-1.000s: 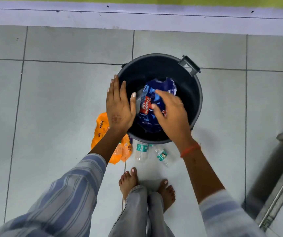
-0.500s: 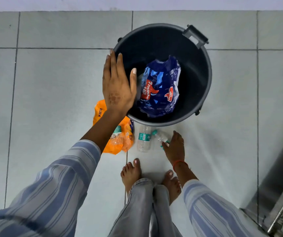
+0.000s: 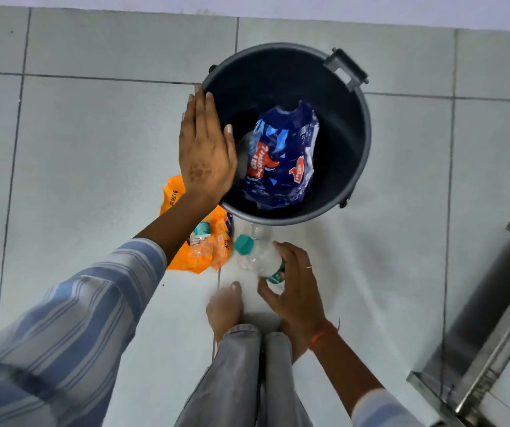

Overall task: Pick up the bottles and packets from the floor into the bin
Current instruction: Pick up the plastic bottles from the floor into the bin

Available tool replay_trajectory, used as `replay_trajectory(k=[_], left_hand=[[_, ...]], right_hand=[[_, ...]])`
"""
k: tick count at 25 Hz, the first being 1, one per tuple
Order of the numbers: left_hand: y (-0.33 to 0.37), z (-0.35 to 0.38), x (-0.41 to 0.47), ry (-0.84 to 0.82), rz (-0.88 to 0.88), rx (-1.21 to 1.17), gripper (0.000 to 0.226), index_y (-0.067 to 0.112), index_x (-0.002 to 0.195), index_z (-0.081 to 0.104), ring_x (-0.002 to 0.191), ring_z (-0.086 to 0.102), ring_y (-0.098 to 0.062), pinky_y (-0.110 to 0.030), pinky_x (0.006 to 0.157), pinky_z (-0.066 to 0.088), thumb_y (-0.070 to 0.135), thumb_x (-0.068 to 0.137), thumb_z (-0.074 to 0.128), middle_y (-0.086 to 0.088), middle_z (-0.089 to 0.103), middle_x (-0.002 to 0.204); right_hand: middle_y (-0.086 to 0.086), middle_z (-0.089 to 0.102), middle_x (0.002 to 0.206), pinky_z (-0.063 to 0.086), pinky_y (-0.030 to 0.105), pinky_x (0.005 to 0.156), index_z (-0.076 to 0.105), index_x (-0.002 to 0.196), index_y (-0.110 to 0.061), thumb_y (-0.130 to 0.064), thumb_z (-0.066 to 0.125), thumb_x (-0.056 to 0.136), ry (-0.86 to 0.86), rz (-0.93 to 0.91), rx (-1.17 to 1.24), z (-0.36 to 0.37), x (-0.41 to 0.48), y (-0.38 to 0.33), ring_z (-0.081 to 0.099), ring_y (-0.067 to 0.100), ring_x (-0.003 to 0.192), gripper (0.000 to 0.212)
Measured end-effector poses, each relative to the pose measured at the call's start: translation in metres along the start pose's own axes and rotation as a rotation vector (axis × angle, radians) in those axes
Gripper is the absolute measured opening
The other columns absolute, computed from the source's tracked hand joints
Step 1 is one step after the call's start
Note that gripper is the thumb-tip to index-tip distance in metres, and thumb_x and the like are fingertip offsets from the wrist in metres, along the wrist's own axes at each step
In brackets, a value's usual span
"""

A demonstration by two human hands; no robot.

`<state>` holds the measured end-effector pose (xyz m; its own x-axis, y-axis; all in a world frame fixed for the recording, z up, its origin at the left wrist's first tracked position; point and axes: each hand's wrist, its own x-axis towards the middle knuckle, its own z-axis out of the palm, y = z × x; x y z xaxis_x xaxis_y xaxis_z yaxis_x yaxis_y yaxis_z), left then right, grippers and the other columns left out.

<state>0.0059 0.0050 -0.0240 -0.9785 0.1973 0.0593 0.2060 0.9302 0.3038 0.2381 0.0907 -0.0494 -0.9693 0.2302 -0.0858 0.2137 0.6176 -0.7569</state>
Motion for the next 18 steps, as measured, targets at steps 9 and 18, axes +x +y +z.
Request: replay_trajectory(k=[9, 18], left_hand=[[0.002, -0.003, -0.002, -0.098, -0.008, 0.039, 0.056, 0.003, 0.148, 0.015, 0.147, 0.014, -0.029, -0.037, 0.12, 0.011, 0.027, 0.1, 0.031, -0.017, 0.017, 0.158], [0.0, -0.005, 0.001, -0.073, 0.009, -0.014, 0.055, 0.001, 0.146, 0.02, 0.145, 0.021, -0.028, -0.038, 0.12, 0.017, 0.022, 0.098, 0.034, -0.017, 0.023, 0.156]], right_hand=[[0.02, 0.049, 0.133, 0.048, 0.04, 0.103, 0.034, 0.134, -0.008, -0.02, 0.065, 0.084, 0.294, -0.036, -0.076, -0.064, 0.109, -0.066, 0.047, 0.03, 0.126, 0.06], [0.007, 0.051, 0.121, 0.036, 0.013, 0.1, 0.055, 0.115, -0.008, -0.029, 0.029, 0.101, 0.323, 0.078, 0.201, 0.005, 0.053, -0.108, 0.047, 0.015, 0.115, 0.036]])
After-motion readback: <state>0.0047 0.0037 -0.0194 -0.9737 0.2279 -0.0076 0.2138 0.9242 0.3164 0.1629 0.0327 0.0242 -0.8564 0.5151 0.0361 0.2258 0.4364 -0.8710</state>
